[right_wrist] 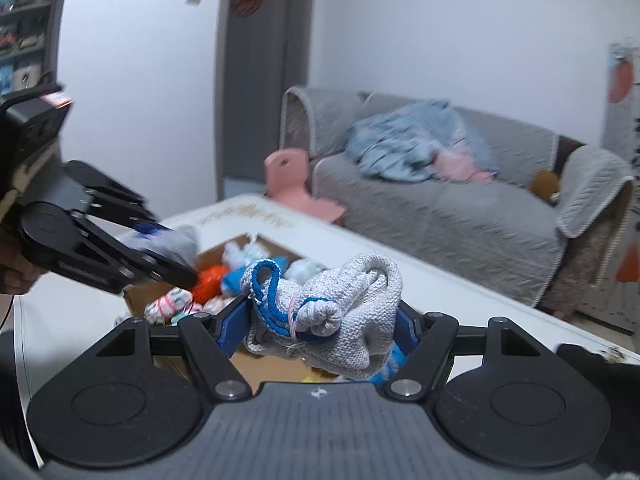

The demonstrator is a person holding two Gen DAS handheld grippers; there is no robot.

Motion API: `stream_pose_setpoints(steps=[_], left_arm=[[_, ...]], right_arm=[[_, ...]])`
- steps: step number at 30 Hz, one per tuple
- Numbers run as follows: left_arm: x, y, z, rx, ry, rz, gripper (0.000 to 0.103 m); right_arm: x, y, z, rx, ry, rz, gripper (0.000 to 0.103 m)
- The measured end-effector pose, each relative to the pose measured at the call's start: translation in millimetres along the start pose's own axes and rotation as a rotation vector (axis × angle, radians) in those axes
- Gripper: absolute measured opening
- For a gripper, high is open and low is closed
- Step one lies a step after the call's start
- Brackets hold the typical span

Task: Organize objects
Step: 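Carry the grey sock with left tool while right tool carries white bundle into tray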

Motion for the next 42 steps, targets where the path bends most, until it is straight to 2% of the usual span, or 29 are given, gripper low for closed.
stream_pose_setpoints(steps=[7,15,21,31,34,42], left_arm=[[-34.6,42.6,5.8,-0.037,-0.015,0.097,0.039],[-61.5,63.9,13.5,-0.016,-0.033,0.171,0.039],[-60.2,70.5,23.7,0.022,-0.051,0.163,0.039],[-56.2,75.7,36.6,0.07,-0.092,0.14,0.04],[-57.1,75.6,38.1,0.068,-0.129,0.135,0.04],[-57.7,74.5,43.3,0.077,-0.148,0.131,0.043]], right_arm=[[-17.7,54.0,13.6,0.068,-0.043,0.13,0.068],[-45.4,76.6,22.3,0.125,-0.096,0.257,0.068],[-56.0,92.7,24.6,0.147,-0.131,0.322,0.068],[-49.8,104.4,23.9,0.176,-0.12,0.338,0.07],[-48.4,106.3,25.1,0.172,-0.121,0.348,0.071],[-46.7,110.5,25.9,0.171,-0.127,0.375,0.074]])
Point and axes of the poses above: each gripper's, at about its wrist camera, not at the fingertips, and y roughly the way its jaws point, z to its left, x to its top, the point moved 10 cm from there along y, roughly the way its jaws point, and after that the axes turned 2 degrees about x, right-handed, at the moved point
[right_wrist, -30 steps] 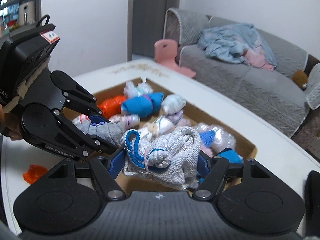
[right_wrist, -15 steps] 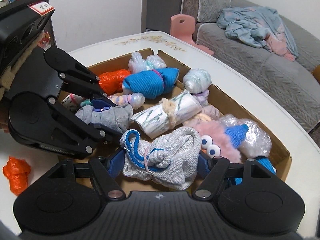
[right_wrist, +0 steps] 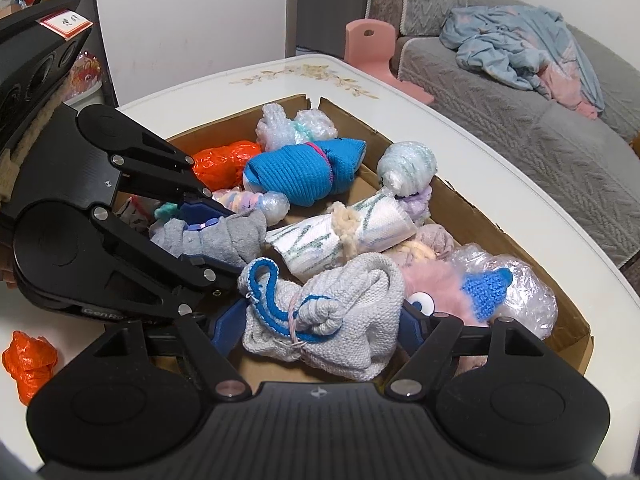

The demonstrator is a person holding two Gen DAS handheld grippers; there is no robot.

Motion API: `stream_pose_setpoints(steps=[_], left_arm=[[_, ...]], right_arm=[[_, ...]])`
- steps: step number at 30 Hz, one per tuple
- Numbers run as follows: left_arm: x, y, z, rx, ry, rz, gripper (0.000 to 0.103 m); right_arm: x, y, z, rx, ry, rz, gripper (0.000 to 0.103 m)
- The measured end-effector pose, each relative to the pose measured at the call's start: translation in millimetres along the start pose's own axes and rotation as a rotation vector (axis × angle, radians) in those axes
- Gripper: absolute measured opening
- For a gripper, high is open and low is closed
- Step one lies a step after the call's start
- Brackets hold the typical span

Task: Organize objects
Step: 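Carry the grey sock with left tool while right tool carries white bundle into tray, then lower both items into the tray and open both tools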

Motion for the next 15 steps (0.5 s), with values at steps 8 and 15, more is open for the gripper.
stream_pose_setpoints(steps=[8,15], left_arm=[[0.9,-4.9,-2.2,0.005,0.004,-0.012,0.049],[1.3,-12.8,-3.1,0.006,0.013,-0.023,0.063]], right_arm=[[-0.3,-2.5,0.6,-0.017,-0.009,0.01,0.077],[-0.7,-6.4,2.0,-0.023,-0.019,0.014,0.079]])
Point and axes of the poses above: each gripper's, at about its wrist camera, not at the fingertips, and y roughly the way its jaws point, z to its left, x to its top, the point moved 10 cm from there along y, roughly the way its jaws point, and after that the axes turned 2 degrees about x, right-handed, at the moved point
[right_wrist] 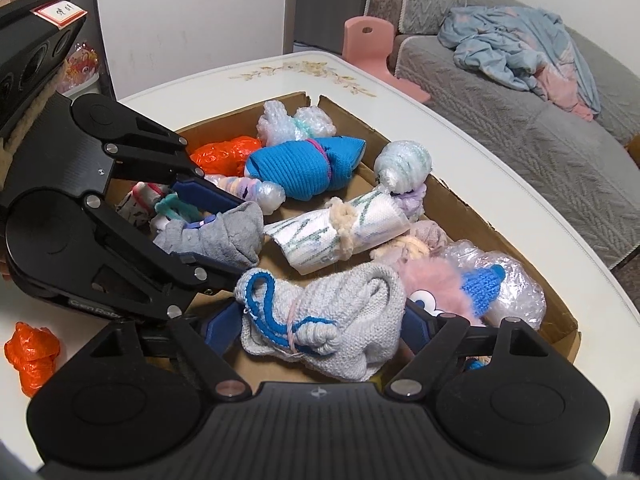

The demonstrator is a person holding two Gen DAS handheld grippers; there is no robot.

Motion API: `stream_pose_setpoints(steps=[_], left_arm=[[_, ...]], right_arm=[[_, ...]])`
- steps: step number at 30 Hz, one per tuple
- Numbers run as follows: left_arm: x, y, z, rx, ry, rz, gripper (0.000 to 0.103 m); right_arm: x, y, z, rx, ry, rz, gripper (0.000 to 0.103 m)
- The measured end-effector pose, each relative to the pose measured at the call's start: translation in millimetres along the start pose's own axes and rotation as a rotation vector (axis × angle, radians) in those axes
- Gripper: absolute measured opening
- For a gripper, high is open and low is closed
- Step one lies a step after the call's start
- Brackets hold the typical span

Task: Organize objects
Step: 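Lower both items into the tray and open both tools, then grasp the pink-white roll with left tool while right tool grasps orange plastic bag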

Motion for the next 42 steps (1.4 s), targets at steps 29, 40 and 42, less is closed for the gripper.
stream_pose_setpoints(steps=[29,40,42], left_arm=[[-4.2,-73.3,18.9,0.062,-0.055,-0.103,0.079],[-38.1,-112.1,49.5,0.133,-0.17,-0.146,0.082],[-46.5,-118.5,54.0,0.144,-0.196,-0.157,0.084]], right_arm=[[8.1,-42.2,21.4,-0.056,0.007,-0.059,0.087],[-2.4,-75.8,41.5,-0.096,0.136,-0.166,0.092],[-7.5,-81.9,47.0,-0.109,0.18,-0.187,0.093]])
Point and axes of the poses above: each gripper's, at about its wrist camera, not at the fingertips, and y roughly the way its jaws point, z to its left, x to its top, the point moved 10 cm from there along y, roughly the way its jaws point, and after that the axes turned 2 degrees about x, right-handed, at the moved point
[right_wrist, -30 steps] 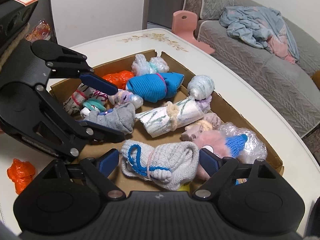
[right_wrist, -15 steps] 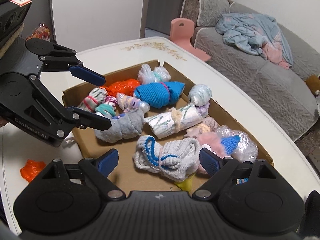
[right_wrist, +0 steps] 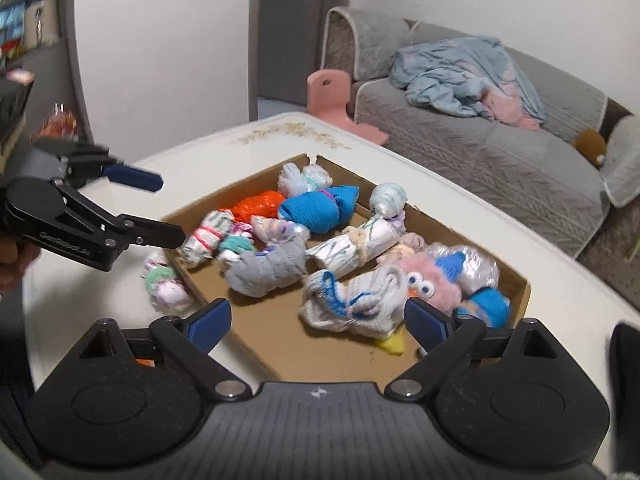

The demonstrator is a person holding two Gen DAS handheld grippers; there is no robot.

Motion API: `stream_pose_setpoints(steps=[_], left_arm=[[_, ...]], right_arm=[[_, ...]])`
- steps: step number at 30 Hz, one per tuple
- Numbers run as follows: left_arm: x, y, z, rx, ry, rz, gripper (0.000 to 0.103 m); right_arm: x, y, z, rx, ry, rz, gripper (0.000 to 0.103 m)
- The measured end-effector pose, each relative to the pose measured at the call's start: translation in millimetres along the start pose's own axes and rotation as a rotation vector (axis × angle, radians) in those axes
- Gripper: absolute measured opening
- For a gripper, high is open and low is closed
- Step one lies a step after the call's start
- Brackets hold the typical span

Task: Organize objects
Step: 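Grasp the pink-white roll with left tool while right tool grasps orange plastic bag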

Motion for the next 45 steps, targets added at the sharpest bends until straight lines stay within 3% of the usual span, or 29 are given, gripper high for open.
stream_pose_setpoints(steps=[6,15,25,34,38,45], left_arm=[[-28.0,-14.5,15.8,0.036,-0.05,-0.023,0.085],[-69.1,-18.3,19.5,0.052,-0.069,-0.034,0.092],[-69.8,4.1,11.7,0.032,-0.036,-0.006,0.094],[-68.1,23.4,-9.5,0.005,-0.008,0.021,0.095],[-68.2,28.2,-15.2,0.005,-0.009,0.03,0.095],[-70.8,29.0,-22.2,-0.011,-0.005,0.038,0.083]], right_arm=[[-22.5,-21.3,36.2,-0.017,0.086,-0.092,0.101],[-51.6,3.8,113.4,0.043,0.018,-0.125,0.102],[-58.2,34.0,125.8,0.02,0.026,-0.095,0.096],[-67.4,39.0,132.0,0.035,0.019,-0.071,0.067],[-69.4,37.2,133.4,0.055,0.019,-0.071,0.048],[-78.2,23.1,130.5,0.073,0.028,-0.086,0.045]])
Point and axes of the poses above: each gripper's, at about its wrist camera, not at the fingertips, and y roughly the way its jaws point, z to its left, x to its top, the point moved 10 cm from there along y, roughly the way its jaws point, and after that the axes turned 2 degrees about x, right-handed, at the moved point
